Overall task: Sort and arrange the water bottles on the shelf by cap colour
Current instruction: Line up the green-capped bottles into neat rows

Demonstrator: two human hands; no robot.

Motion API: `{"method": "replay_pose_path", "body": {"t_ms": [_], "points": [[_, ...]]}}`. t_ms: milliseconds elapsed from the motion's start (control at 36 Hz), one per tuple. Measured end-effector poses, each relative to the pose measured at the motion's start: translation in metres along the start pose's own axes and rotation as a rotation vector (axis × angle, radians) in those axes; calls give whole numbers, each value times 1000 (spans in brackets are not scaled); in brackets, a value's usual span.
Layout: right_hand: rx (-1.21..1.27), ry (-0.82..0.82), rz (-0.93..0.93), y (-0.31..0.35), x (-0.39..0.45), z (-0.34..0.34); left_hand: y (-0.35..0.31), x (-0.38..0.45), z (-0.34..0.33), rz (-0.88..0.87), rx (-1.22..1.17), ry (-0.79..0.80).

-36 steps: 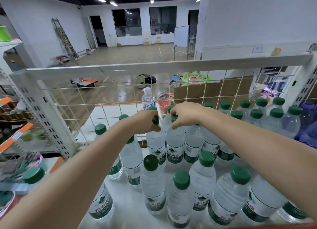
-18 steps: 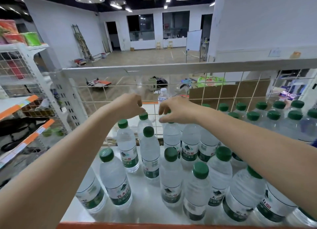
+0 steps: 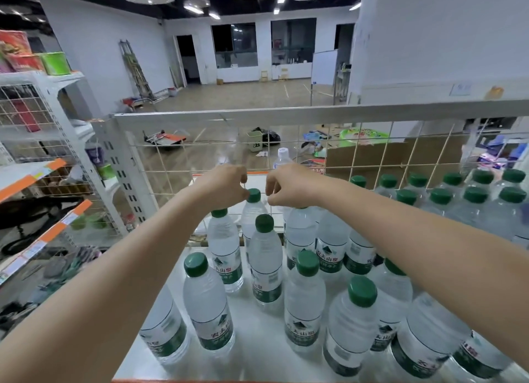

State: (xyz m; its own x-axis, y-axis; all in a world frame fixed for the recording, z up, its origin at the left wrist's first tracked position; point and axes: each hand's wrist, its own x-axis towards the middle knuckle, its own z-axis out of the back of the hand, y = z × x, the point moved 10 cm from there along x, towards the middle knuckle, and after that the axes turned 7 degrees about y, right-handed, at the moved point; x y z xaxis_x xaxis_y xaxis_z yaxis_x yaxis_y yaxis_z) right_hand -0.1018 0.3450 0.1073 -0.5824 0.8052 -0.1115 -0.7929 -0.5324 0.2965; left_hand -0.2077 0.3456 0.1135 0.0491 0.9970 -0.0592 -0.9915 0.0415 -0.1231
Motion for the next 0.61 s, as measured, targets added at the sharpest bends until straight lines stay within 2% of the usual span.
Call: {"method": "replay_pose_path", "body": {"t_ms": [222, 306, 611], "points": [[49, 211, 27, 11, -1, -32, -6, 24, -40, -55, 21, 188], [76, 259, 27, 12, 3, -40, -11, 30, -48, -81, -47, 197], [-85, 93, 3, -1, 22, -17, -25, 51, -40, -205, -120, 167]]}}
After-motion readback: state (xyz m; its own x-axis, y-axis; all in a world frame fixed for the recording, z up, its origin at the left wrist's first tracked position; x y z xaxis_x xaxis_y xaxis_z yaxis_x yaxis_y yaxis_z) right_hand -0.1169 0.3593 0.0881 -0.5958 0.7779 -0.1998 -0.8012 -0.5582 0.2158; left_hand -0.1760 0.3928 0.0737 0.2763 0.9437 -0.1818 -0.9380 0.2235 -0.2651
